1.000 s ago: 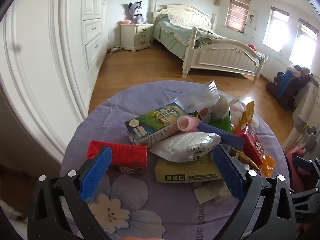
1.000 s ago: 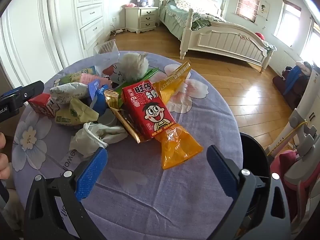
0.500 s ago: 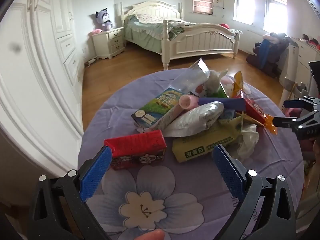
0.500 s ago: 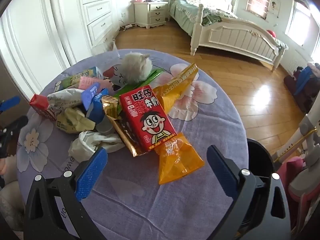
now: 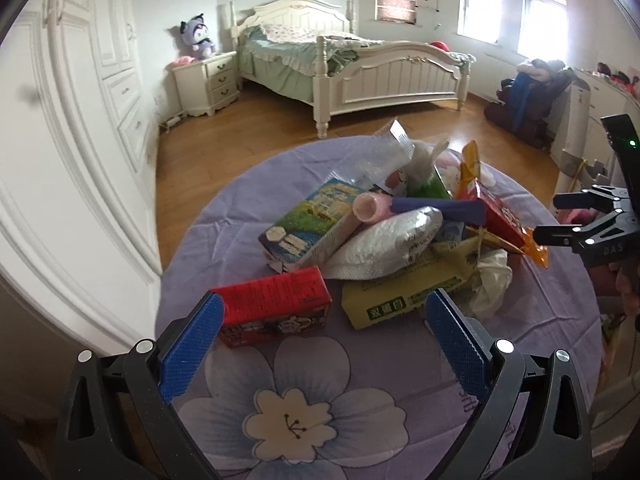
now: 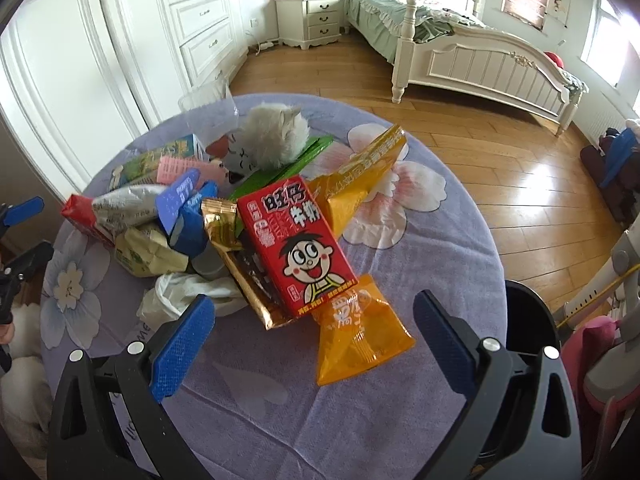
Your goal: Collect trash
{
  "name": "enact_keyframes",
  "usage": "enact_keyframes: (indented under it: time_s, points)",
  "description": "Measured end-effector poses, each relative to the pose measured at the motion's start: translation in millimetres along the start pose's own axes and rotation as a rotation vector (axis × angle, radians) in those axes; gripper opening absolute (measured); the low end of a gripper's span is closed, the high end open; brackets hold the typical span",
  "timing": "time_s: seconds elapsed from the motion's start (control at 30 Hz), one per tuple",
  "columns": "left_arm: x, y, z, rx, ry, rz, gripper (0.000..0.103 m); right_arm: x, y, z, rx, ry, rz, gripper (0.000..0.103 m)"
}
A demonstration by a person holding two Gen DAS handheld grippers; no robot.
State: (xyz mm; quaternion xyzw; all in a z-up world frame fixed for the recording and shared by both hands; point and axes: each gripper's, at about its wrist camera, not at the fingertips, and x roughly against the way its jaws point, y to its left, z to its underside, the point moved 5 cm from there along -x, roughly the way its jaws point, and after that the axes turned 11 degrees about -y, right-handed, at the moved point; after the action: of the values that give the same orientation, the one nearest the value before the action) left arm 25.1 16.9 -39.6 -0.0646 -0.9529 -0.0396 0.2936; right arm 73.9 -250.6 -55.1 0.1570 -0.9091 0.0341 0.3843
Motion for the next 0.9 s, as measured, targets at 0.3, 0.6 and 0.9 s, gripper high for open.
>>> enact_keyframes:
  time_s: [0.3, 0.6, 0.9]
  points:
    - [59.7, -8.2, -136.4, 0.042, -0.379, -0.241, 0.099, 72.3, 66.6, -107.4, 0.029, -0.365, 0.027, 0.097]
    - [97.3, 14.7, -155.6, 0.121, -0.415, -0.324, 0.099, 85.4, 78.2, -143.5, 0.0, -0.416, 0.021, 0.098]
    - [97.0, 19.9, -155.7, 0.168, -0.405, -0.277, 0.099, 95.4, 85.4, -141.7, 0.015, -0.423, 0.06, 0.098]
